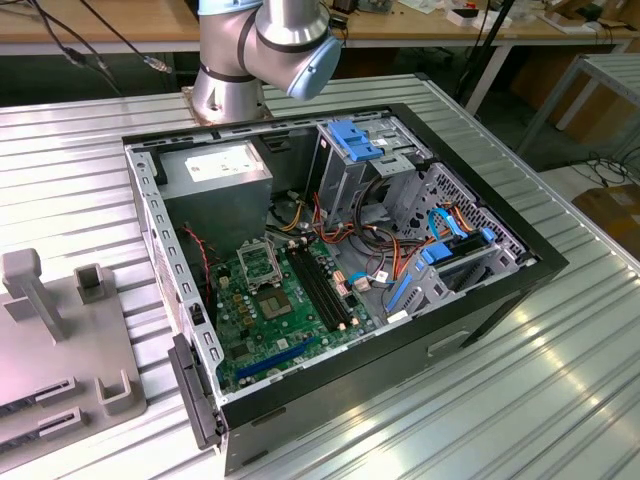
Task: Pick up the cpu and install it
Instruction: 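Pick up the cpu and move it towards the insertion slot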
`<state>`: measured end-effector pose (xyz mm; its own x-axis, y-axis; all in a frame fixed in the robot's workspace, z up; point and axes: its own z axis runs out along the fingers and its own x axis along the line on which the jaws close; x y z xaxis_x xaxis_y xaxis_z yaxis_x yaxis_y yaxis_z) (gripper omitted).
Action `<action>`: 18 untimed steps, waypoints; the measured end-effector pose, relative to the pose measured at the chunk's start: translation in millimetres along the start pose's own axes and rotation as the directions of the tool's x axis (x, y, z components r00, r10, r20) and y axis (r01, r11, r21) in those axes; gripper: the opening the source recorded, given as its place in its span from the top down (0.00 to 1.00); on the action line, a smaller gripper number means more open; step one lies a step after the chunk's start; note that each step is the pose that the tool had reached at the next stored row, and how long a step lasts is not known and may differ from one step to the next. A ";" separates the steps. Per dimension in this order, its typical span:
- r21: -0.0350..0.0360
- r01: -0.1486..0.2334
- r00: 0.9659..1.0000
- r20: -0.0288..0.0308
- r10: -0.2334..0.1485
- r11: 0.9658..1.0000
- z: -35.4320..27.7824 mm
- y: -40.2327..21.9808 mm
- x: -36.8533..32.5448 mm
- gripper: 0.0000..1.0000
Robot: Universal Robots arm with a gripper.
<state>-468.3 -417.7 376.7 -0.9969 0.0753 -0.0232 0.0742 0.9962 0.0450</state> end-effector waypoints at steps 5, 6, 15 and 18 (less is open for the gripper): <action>-0.001 0.039 0.999 -0.002 -0.039 0.999 1.3 0.4 0.2 0.40; -0.001 0.057 0.998 -0.003 -0.057 0.998 2.0 0.3 0.2 0.40; 0.002 0.097 0.995 -0.023 -0.097 0.995 10.9 -3.3 3.8 0.40; 0.015 0.096 0.995 -0.029 -0.095 0.995 11.8 -4.5 3.9 0.40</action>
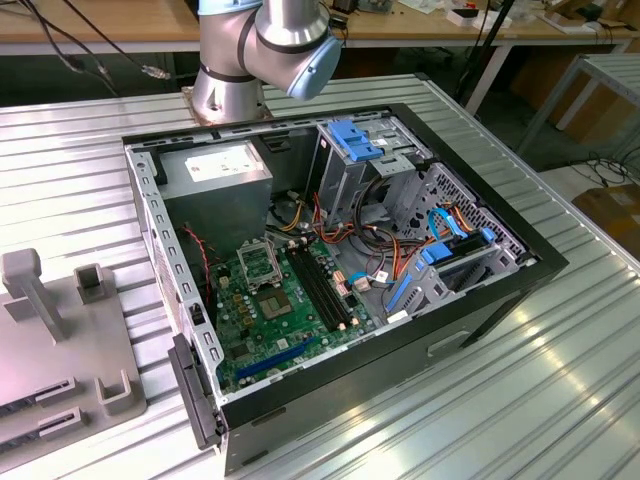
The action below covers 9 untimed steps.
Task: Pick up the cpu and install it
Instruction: 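Pick up the cpu and move it towards the insertion slot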
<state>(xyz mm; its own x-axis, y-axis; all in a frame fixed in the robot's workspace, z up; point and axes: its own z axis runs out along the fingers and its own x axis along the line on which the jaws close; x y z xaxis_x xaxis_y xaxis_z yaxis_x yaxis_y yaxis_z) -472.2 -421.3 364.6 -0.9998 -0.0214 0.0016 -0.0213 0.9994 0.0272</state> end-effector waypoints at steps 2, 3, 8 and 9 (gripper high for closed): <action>0.004 -0.002 1.000 -0.002 0.002 1.000 1.6 -0.5 0.0 0.40; 0.009 -0.003 1.000 -0.002 0.003 1.000 3.0 -0.7 -0.1 0.40; 0.013 -0.003 1.000 -0.002 0.003 1.000 9.8 -1.1 0.4 0.40; 0.014 -0.003 1.000 -0.002 0.003 1.000 11.0 -1.2 0.6 0.40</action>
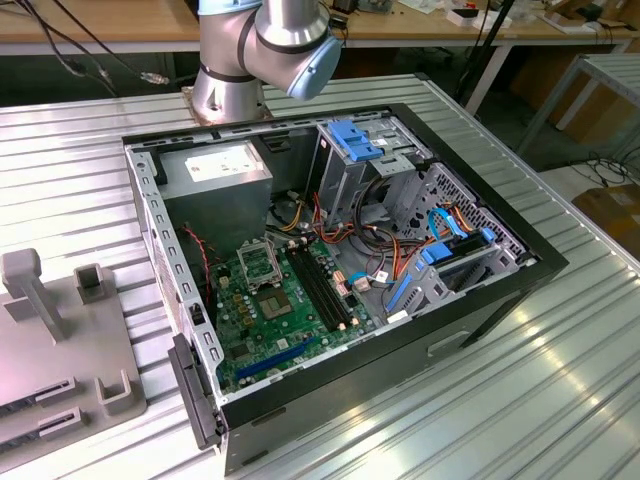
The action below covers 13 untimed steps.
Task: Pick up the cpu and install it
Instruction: 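Pick up the cpu and move it towards the insertion slot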
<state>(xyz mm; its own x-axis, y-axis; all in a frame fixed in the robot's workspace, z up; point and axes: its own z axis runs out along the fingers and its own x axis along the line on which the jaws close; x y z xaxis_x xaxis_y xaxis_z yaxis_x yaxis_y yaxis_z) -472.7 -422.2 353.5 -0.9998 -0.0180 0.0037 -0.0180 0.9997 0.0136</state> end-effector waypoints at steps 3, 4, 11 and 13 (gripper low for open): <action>0.001 0.000 1.000 0.000 0.000 1.000 3.6 -0.2 0.2 0.39; 0.001 0.000 1.000 0.000 0.000 1.000 4.4 -0.2 0.2 0.33; 0.001 0.000 1.000 0.000 0.000 1.000 12.2 -0.2 0.2 0.33; 0.001 0.000 1.000 0.000 0.000 1.000 14.2 -0.3 0.5 0.33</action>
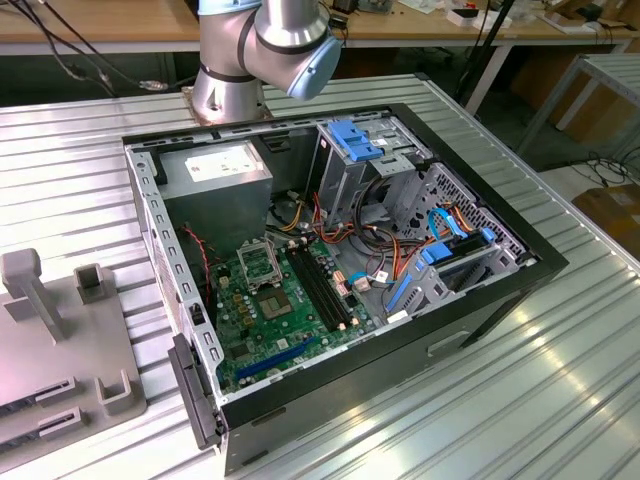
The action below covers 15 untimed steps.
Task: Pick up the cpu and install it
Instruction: 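Pick up the cpu and move it towards the insertion slot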
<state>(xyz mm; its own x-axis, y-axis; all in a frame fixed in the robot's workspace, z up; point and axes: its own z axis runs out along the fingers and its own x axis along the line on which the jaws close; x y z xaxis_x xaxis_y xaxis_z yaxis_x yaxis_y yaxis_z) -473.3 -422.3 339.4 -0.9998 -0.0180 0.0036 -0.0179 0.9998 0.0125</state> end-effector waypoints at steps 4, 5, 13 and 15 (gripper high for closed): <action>0.000 0.000 1.000 0.000 0.000 1.000 2.7 -0.1 0.1 0.33; 0.000 0.000 1.000 0.000 0.000 1.000 3.4 -0.1 0.1 0.33; 0.000 0.000 1.000 0.000 0.000 1.000 11.0 -0.2 0.2 0.33; 0.000 0.000 1.000 0.000 0.000 1.000 12.5 -0.2 0.2 0.33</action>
<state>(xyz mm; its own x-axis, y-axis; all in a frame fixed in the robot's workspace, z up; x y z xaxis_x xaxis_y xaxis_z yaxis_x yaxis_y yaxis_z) -473.5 -422.3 326.8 -0.9998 -0.0180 0.0037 -0.0179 0.9998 0.0124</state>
